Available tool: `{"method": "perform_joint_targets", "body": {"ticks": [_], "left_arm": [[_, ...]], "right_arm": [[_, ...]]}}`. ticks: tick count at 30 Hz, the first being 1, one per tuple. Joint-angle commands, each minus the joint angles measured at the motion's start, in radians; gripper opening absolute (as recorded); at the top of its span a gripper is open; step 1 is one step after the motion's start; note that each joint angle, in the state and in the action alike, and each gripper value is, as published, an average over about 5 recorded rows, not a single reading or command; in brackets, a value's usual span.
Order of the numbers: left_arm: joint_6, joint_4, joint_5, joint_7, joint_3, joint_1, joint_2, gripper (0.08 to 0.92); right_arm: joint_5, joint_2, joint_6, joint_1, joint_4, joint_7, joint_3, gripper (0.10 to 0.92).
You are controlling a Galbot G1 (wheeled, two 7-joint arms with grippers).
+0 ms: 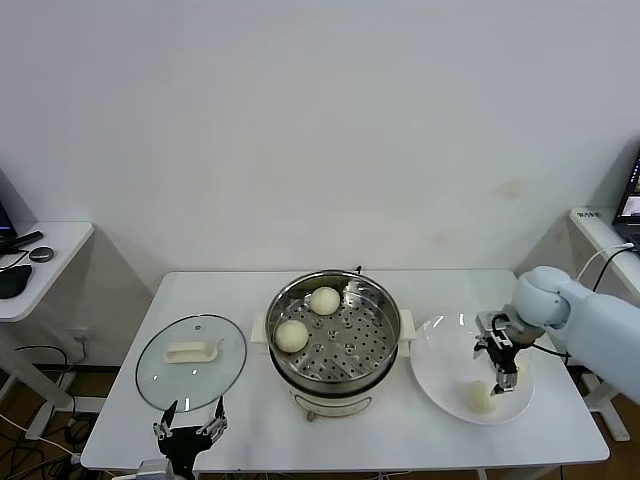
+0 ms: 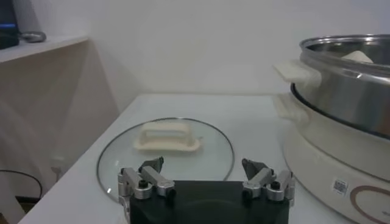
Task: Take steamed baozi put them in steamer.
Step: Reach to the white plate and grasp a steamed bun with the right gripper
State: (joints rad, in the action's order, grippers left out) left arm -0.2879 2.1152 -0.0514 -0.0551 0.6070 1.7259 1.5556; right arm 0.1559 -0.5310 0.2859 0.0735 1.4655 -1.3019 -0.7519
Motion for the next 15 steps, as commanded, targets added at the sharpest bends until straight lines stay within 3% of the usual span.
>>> {"method": "perform_joint_targets", "body": {"ticks": [1,15], "left_arm": [[-0.001,-0.012,0.003,0.000,0.000,-0.003,0.000,0.823],[-0.001,-0.025,-0.002,0.000,0.006,-0.013,-0.004,0.823]], "right_arm": [[0.042,-0.036,-0.021,0.062,-0.044,-0.015,0.027,0.823],[0.060,-0.060,-0.029,0.063,-0.069,-0.020,0.000,0.823]]}}
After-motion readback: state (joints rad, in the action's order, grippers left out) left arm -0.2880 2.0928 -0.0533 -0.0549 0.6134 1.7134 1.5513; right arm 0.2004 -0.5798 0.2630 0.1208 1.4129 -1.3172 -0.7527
